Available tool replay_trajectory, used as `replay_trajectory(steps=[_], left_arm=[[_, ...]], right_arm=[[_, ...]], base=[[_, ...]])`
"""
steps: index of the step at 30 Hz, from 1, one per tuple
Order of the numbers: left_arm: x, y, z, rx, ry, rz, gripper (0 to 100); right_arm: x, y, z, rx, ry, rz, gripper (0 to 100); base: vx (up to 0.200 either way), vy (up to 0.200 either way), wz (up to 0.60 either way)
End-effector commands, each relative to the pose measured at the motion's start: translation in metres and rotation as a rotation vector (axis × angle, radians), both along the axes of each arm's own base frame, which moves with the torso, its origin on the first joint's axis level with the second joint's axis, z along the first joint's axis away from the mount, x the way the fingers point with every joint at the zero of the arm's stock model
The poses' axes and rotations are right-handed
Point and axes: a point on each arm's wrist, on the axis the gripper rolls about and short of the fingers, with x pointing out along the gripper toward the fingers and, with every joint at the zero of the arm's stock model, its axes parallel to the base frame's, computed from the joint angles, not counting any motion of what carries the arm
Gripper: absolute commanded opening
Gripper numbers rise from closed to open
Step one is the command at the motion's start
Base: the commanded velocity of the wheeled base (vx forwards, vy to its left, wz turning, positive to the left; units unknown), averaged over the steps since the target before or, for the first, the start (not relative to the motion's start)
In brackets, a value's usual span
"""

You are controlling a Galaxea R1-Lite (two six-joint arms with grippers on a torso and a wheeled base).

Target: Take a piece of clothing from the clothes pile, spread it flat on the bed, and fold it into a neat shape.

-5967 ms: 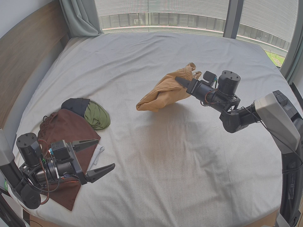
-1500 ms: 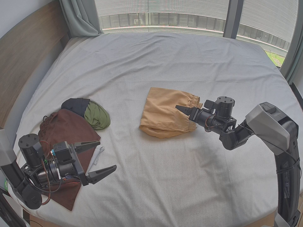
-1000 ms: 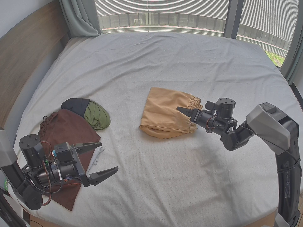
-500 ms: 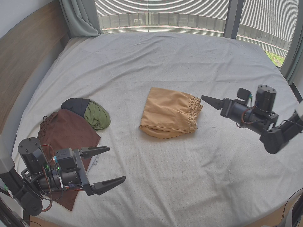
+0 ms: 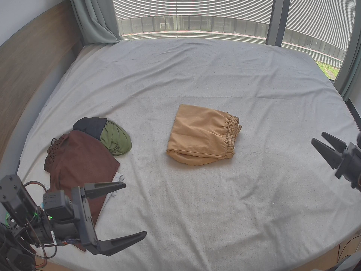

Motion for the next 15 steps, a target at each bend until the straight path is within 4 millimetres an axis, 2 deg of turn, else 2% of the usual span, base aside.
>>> replay_trajectory(steps=[1,5,9,10,11,14,15], left_arm=[[-0.041,0.017,0.027,-0.066,-0.118,0.077,100],[-0.056,0.030,0.031,-0.076,-0.131,0.182,100],[-0.065,0.053,0.037,-0.093,-0.190,0.378,100],[-0.065,0.053,0.037,-0.093,-0.190,0.378,100],[-0.074,0.060,0.038,-0.098,-0.211,0.427,100],[-0.081,0.063,0.037,-0.095,-0.206,0.444,100],[-0.087,0.065,0.034,-0.089,-0.195,0.451,100]], right_arm=[[-0.079,-0.007,0.007,-0.040,-0.211,-0.040,100],[-0.107,-0.006,0.007,-0.043,-0.247,-0.039,100],[-0.135,-0.004,-0.001,-0.045,-0.243,-0.029,100],[-0.135,-0.004,-0.001,-0.045,-0.243,-0.029,100],[-0.149,-0.003,-0.008,-0.044,-0.221,-0.018,100],[-0.162,-0.002,-0.016,-0.041,-0.199,0.008,100],[-0.172,-0.002,-0.022,-0.038,-0.184,0.036,100]], base=[[0.000,0.000,0.00],[0.000,0.000,0.00],[0.000,0.000,0.00],[0.000,0.000,0.00],[0.000,0.000,0.00],[0.000,0.000,0.00],[0.000,0.000,0.00]])
